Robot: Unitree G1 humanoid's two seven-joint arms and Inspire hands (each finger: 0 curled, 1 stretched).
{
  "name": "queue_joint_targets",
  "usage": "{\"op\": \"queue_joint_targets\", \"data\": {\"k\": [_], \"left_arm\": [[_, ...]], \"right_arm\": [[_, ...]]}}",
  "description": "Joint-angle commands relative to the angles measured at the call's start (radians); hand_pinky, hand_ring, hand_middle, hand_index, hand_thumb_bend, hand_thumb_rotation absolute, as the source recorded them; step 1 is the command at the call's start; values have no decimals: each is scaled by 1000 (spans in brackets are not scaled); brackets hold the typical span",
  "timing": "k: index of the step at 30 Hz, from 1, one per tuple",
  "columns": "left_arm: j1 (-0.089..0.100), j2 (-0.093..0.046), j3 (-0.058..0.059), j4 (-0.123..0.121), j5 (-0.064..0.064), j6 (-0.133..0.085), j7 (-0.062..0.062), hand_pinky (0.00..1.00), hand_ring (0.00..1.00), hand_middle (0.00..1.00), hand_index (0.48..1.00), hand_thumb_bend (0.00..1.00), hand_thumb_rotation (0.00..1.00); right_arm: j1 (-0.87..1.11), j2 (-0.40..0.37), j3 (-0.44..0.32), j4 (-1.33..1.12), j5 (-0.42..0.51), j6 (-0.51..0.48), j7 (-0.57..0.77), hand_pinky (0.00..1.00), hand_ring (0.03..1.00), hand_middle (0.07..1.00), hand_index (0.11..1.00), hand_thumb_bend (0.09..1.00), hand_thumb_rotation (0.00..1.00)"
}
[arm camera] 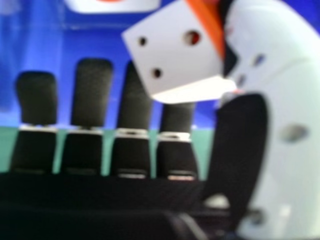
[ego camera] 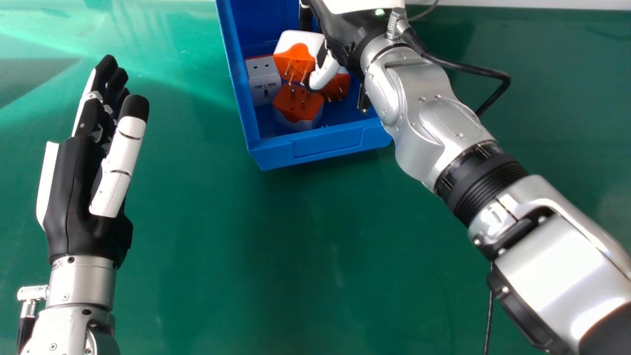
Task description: Pick all objects and put in blue box
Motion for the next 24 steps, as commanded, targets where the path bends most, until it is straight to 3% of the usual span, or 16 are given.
{"op": "queue_joint_targets", "data": {"k": [1, 3, 5, 7, 11, 13, 24], "left_arm": [[6, 7, -1, -16, -7, -20, -15, 998, 990, 976, 959, 609, 663], [6, 6, -1, -16, -8, -19, -18, 998, 990, 976, 959, 609, 663], [6, 2, -3, -19, -2, -15, -11, 999, 994, 985, 974, 596, 658], [4, 0, -6, -18, 4, -18, -6, 999, 995, 988, 979, 596, 655], [1, 3, -5, -22, 2, -11, -5, 1000, 998, 994, 990, 601, 658], [0, 6, -4, -20, -3, -14, -11, 1000, 998, 995, 992, 604, 657], [-5, 8, -2, -7, -17, -21, -29, 1000, 1000, 999, 998, 599, 660]], "right_arm": [[-76, 24, -5, 21, 17, -8, -36, 247, 337, 480, 503, 509, 15], [-89, 33, -2, 48, 23, -16, -44, 247, 337, 480, 503, 509, 15], [-98, 41, 5, 76, 26, -21, -43, 235, 320, 478, 634, 522, 10], [-106, 47, 14, 103, 25, -24, -44, 232, 317, 477, 672, 527, 8], [-106, 48, 43, 135, 13, -50, -72, 215, 298, 476, 707, 540, 3], [-104, 47, 76, 159, -8, -61, -86, 216, 302, 476, 716, 543, 3], [-91, 52, 91, 184, 2, -73, -124, 263, 367, 503, 608, 520, 0]]}}
